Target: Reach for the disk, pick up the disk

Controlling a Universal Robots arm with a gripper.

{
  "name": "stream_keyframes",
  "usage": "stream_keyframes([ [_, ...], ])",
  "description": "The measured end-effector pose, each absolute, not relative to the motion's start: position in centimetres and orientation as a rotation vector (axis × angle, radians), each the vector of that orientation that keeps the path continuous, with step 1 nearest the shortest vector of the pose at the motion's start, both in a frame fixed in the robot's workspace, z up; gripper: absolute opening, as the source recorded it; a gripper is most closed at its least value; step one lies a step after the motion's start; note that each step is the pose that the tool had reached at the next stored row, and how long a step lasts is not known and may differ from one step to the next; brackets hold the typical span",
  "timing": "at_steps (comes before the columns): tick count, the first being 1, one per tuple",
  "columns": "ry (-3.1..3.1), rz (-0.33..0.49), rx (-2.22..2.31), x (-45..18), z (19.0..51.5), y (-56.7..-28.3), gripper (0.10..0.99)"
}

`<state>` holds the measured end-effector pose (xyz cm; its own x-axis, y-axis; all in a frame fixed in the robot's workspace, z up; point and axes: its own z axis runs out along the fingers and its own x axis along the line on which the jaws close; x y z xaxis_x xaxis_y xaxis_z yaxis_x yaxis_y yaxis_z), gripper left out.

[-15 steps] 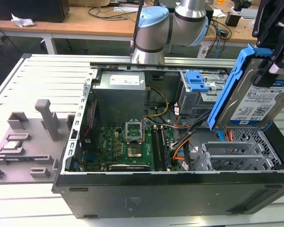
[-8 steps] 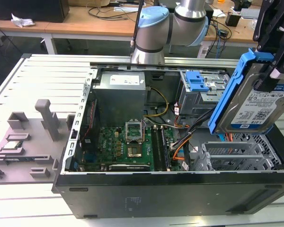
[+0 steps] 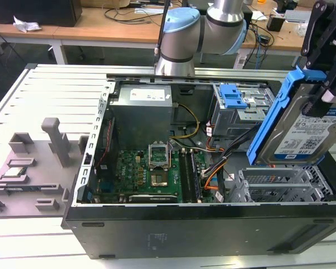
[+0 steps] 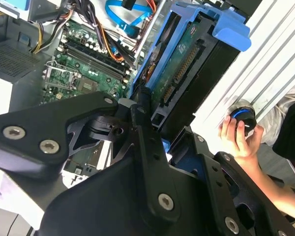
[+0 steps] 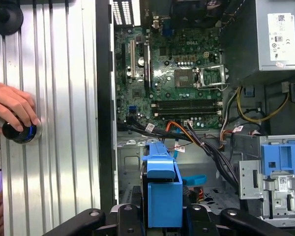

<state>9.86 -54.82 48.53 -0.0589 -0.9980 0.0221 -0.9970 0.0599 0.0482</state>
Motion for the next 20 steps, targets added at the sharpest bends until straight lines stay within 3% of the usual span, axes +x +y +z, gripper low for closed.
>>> stream_keyframes([
  [20, -2.25, -0.031, 2.12, 10.3, 45.5, -55.8, 0.365],
])
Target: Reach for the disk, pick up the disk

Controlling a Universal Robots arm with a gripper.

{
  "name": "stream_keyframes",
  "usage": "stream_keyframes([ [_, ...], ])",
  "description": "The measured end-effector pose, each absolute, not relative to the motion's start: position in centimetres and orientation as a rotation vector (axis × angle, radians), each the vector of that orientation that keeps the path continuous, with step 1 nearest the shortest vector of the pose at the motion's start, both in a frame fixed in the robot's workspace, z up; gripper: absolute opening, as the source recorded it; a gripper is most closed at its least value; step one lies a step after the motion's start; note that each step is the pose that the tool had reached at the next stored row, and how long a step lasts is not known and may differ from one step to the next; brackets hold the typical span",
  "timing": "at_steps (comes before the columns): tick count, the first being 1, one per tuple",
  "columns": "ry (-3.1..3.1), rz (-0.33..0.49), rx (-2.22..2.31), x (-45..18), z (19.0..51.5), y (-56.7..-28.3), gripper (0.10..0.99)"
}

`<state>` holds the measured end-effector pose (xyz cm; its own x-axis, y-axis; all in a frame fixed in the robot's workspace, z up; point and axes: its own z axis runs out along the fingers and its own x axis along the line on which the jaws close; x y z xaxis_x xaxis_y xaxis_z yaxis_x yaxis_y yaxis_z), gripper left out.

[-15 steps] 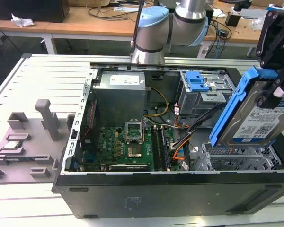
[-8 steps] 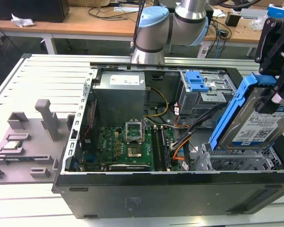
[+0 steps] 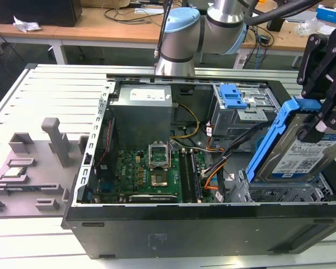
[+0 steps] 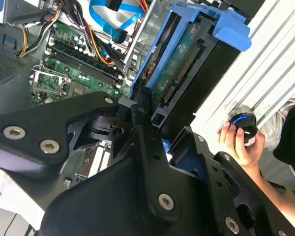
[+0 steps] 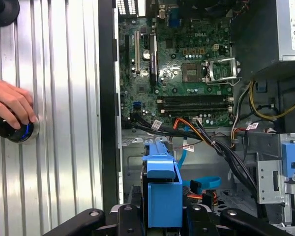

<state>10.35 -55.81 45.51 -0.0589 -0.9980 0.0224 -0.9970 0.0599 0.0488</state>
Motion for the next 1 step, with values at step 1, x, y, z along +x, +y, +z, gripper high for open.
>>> stream_keyframes([
  [1, -2.25, -0.031, 2.12, 10.35, 45.5, -55.81, 0.365],
])
